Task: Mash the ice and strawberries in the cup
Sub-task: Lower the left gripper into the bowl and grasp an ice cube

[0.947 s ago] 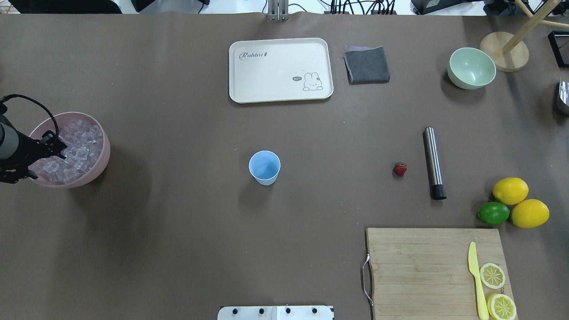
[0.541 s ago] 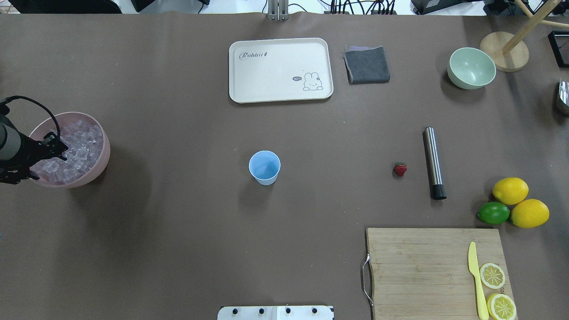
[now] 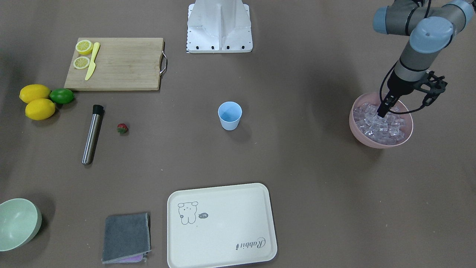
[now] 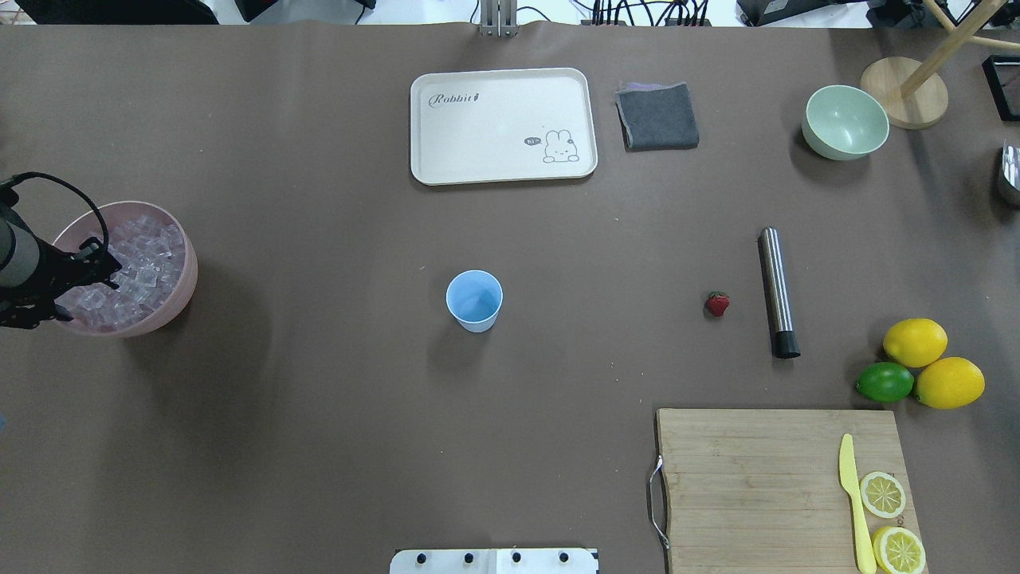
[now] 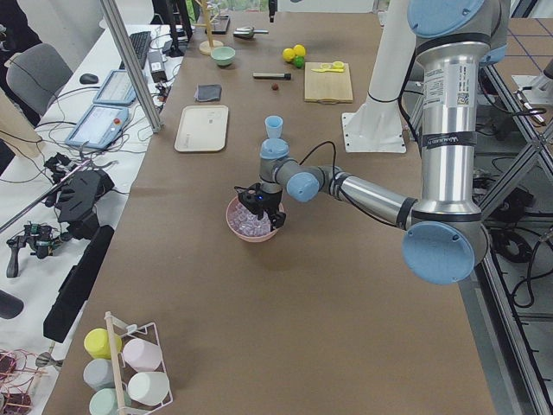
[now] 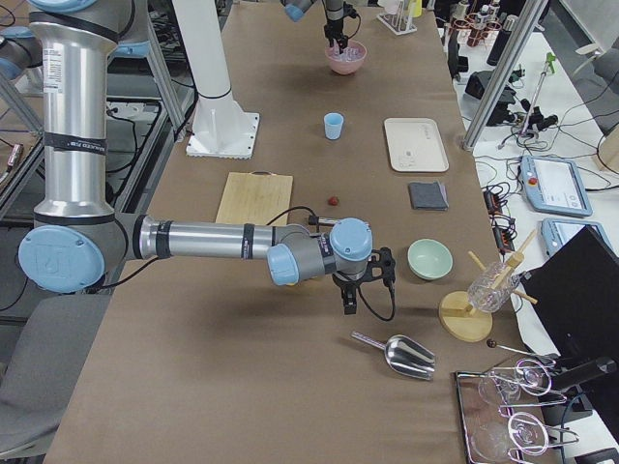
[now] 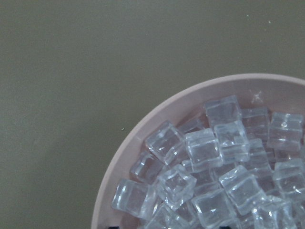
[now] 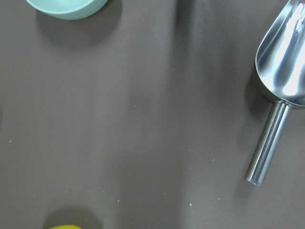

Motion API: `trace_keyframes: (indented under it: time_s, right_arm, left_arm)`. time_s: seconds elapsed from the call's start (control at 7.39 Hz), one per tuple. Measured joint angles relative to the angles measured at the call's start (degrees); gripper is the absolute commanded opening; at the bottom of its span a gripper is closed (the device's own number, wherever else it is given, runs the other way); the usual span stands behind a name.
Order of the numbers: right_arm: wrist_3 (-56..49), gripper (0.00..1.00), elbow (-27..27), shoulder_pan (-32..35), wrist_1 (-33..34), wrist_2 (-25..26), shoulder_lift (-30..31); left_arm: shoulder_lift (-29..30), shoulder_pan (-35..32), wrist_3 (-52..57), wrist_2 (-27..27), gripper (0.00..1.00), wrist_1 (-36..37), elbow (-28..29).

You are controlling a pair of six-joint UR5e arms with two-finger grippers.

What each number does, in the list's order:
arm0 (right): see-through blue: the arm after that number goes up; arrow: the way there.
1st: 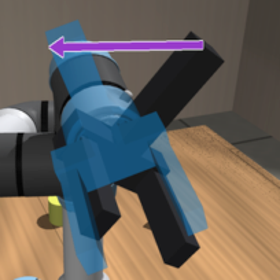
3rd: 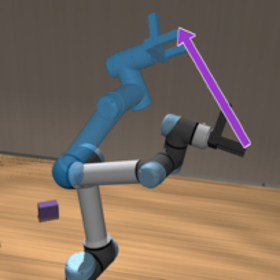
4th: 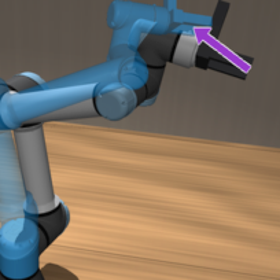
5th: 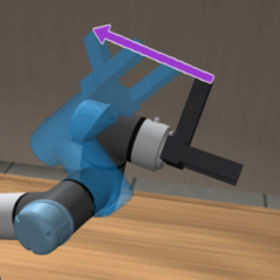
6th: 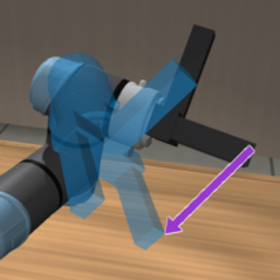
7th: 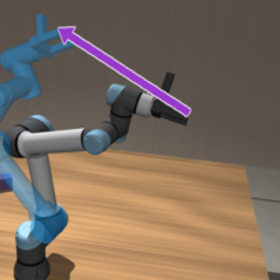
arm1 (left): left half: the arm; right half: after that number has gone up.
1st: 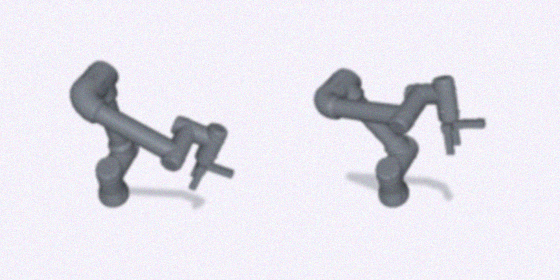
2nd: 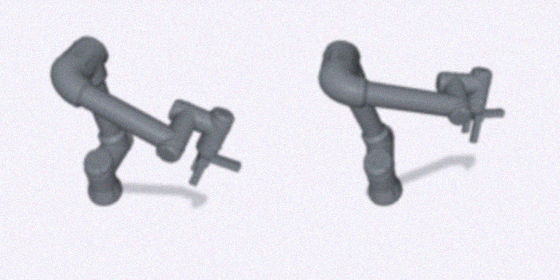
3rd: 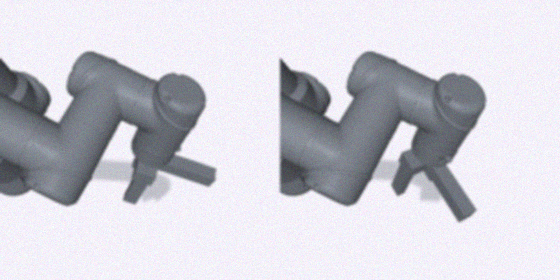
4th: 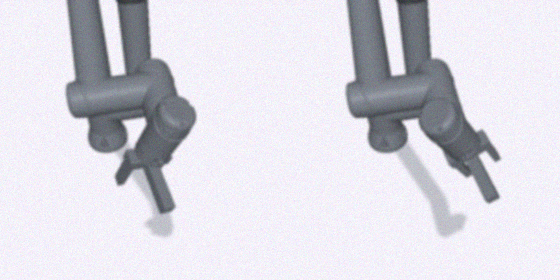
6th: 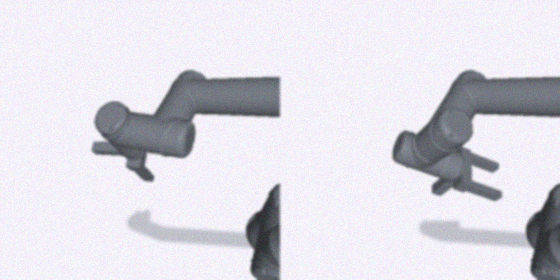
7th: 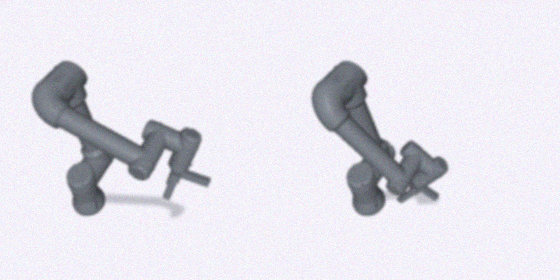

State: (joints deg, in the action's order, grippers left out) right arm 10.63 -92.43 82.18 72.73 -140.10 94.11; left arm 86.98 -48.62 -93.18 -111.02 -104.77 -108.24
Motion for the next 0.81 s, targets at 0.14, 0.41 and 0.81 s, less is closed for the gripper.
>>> trace_keyframes:
  time_s: [0.14, 0.41, 0.81]
  right_arm:
    - [0.0, 1.0, -0.01, 0.0, 0.04, 0.0, 0.01]
    - [0.0, 1.0, 0.04, 0.0, 0.14, 0.0, 0.05]
    - [0.0, 1.0, 0.06, 0.05, 0.29, -0.04, 0.16]
  left_arm:
    - [-0.15, 0.03, -0.04, 0.21, 0.6, 0.01, 0.05]
    - [-0.25, 0.02, -0.12, 0.69, 0.45, 0.0, -0.02]
    - [-0.24, 0.04, -0.29, 0.84, 0.0, 0.06, -0.1]
